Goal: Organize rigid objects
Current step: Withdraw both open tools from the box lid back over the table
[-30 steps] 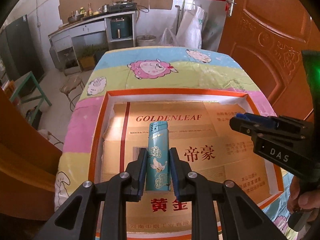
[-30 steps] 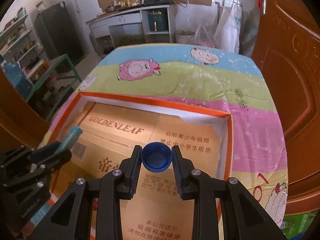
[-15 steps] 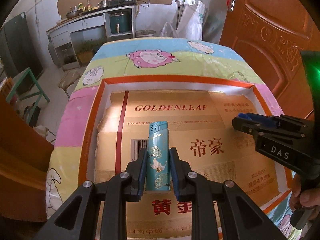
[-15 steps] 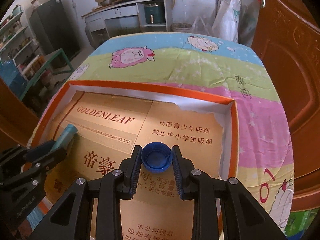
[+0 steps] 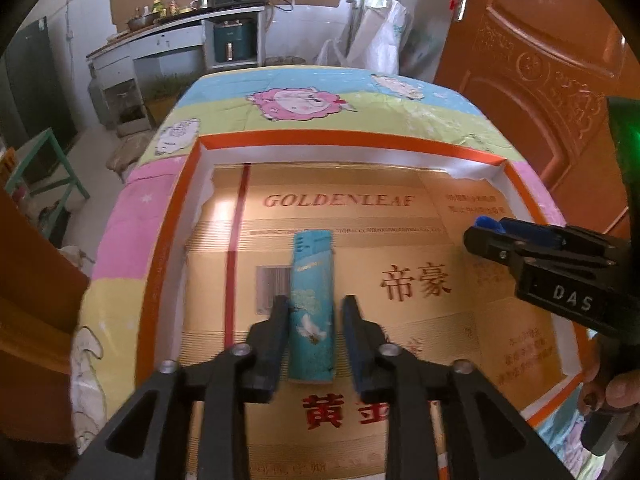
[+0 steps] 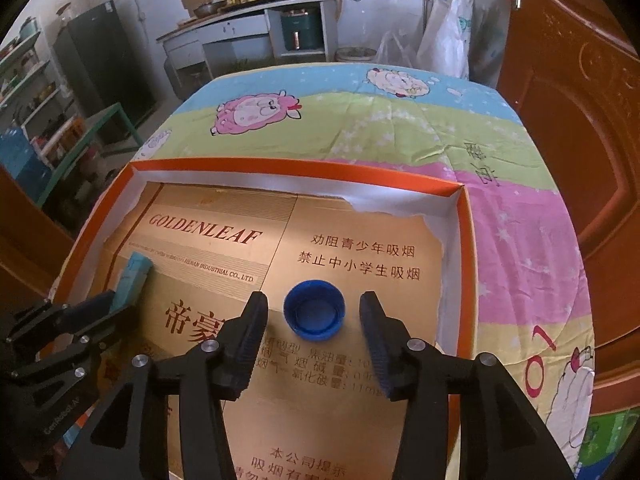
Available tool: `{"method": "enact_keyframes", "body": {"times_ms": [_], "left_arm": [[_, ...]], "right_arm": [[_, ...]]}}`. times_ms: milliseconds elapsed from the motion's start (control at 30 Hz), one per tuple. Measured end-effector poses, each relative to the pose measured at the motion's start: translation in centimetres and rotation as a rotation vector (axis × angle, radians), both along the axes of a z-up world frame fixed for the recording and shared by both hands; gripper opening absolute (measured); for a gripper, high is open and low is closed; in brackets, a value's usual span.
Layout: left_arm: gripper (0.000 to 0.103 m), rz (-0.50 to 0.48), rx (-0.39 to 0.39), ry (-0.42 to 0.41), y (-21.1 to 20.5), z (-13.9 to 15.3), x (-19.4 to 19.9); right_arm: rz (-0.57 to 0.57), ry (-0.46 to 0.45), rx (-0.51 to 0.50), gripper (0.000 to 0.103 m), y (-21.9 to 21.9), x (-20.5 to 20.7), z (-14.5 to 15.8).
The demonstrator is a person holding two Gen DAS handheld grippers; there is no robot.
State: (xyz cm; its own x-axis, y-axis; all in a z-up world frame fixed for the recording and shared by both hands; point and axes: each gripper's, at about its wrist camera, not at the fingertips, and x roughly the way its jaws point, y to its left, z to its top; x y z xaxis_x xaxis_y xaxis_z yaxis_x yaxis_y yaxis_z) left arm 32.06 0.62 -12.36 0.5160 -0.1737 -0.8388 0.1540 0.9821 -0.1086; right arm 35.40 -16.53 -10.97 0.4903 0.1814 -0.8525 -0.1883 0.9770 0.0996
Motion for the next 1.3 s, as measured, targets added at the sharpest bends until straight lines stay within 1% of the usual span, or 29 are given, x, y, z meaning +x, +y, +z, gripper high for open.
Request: {"method": "enact_keyframes", "body": {"times_ms": [33, 67, 133, 200, 267, 333, 467, 667, 733, 800, 967, 1133, 1300], "left_arm": [[0.048, -0.015, -0.021, 0.003, 0.0, 0.0, -0.1], [0.052, -0.025, -0.035, 0.007, 0.0, 0.0, -0.2], [0.052, -0.025, -0.022, 0.006, -0.3, 0.2, -0.4], [0.052, -0.019, -0.016, -0.012, -0.4, 0.4, -1.0], [0.052, -0.004, -0.008, -0.037, -0.4, 0.9, -1.6], [0.052, 0.002, -0.015, -0.077, -0.3, 1.7, -2.6], [0.052, 0.006, -0.005, -0.155, -0.1, 3.4, -4.7], [0.052, -0.002, 0.018, -0.208, 0.1, 5.3, -8.1], [0.052, -0.005, 0.013, -0.213, 0.2, 5.6, -9.2], [0.052, 0.0, -0.009, -0.21, 0.4, 5.9, -10.4], [0.052, 0.015, -0.037, -0.218, 1.0, 6.2, -13.1], [0.052, 0.029, -0.042, -0.245, 1.3, 6.8, -15.5], [0.052, 0.034, -0.033, -0.266, 1.6, 7.1, -17.5]], "right_arm": [[-0.001, -0.007, 0.0, 0.049, 0.0, -0.2, 0.1], [-0.002, -0.013, 0.003, 0.049, -0.1, -0.4, 0.3], [-0.009, -0.027, 0.016, 0.049, -0.4, -0.9, 0.7], [-0.016, -0.046, 0.028, 0.049, -0.6, -1.5, 1.2], [-0.022, -0.068, 0.045, 0.049, -0.9, -2.4, 1.9], [-0.026, -0.087, 0.059, 0.049, -1.1, -3.3, 2.5], [-0.024, -0.126, 0.061, 0.049, -1.1, -5.2, 3.6], [-0.029, -0.165, 0.056, 0.049, -1.2, -8.6, 4.5], [-0.033, -0.181, 0.047, 0.049, -1.2, -10.1, 4.9], [-0.04, -0.191, 0.039, 0.049, -1.2, -11.4, 5.1], [-0.052, -0.214, 0.051, 0.05, -1.3, -15.8, 5.6], [-0.04, -0.247, 0.021, 0.05, -0.6, -19.3, 5.8], [-0.034, -0.268, 0.026, 0.05, -0.1, -22.4, 6.0]]}}
